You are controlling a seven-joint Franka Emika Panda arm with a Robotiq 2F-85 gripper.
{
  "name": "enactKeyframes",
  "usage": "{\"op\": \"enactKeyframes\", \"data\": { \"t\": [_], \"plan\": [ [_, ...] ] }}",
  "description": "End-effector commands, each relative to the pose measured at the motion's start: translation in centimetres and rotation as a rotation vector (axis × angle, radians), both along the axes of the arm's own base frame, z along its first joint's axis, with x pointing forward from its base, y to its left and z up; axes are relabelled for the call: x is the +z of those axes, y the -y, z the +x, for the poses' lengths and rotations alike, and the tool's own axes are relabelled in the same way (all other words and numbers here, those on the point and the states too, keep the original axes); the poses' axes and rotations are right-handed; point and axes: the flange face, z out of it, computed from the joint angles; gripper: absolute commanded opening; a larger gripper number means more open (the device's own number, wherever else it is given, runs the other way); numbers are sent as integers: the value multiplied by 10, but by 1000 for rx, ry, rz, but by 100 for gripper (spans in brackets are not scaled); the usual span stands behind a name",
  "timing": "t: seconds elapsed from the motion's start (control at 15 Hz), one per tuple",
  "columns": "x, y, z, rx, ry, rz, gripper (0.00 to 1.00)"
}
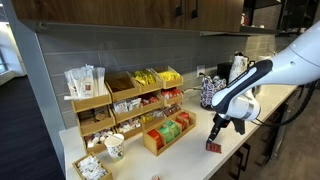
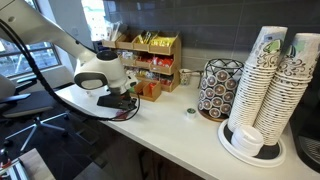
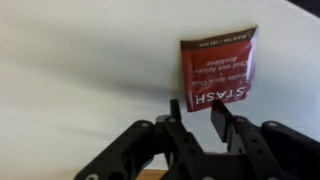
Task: Put the red sachet on the right side of the wooden stand at the front of the counter
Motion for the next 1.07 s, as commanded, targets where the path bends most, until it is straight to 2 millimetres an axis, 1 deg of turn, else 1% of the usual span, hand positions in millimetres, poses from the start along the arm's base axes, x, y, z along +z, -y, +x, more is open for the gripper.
{"op": "enactKeyframes", "data": {
  "t": [0.0, 0.13, 0.2, 0.27, 0.53, 0.6, 0.87, 1.0],
  "plan": [
    [6, -9, -17, 57, -13, -17, 71],
    [2, -17, -19, 91, -16, -21, 85],
    [1, -22, -20, 102, -9, -19, 93],
    [0, -27, -20, 119, -6, -20, 99],
    [-8, -39, -19, 158, -22, -34, 100],
    [-10, -39, -19, 161, -23, -37, 94],
    [-14, -39, -19, 171, -30, -43, 57],
    [-18, -38, -19, 171, -39, -44, 41]
  ]
}}
